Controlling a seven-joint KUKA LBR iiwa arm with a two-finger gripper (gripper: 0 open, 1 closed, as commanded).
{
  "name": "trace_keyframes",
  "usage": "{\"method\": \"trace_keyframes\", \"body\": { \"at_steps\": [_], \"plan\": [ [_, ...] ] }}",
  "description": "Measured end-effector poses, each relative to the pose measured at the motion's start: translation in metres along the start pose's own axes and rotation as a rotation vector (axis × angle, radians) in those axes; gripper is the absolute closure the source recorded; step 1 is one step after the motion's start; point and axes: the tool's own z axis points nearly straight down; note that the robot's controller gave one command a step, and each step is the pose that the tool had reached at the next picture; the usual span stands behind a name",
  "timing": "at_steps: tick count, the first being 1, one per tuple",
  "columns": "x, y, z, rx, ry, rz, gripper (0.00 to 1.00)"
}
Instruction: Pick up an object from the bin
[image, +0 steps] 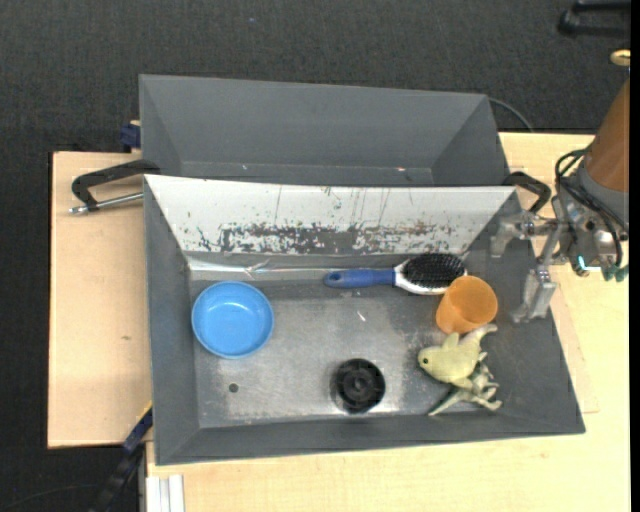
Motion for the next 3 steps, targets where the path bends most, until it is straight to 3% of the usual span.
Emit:
{"method": "trace_keyframes", "body": {
  "at_steps": [1, 2, 3],
  "plan": [
    [-0.021, 0.02, 0.143, 0.002, -0.024, 0.054, 0.0],
    [-0.017, 0.023, 0.145, -0.004, -0.009, 0.051, 1.0],
    [-0.044, -0.003, -0.004, 0.004, -0.02, 0.051, 1.0]
  ]
}}
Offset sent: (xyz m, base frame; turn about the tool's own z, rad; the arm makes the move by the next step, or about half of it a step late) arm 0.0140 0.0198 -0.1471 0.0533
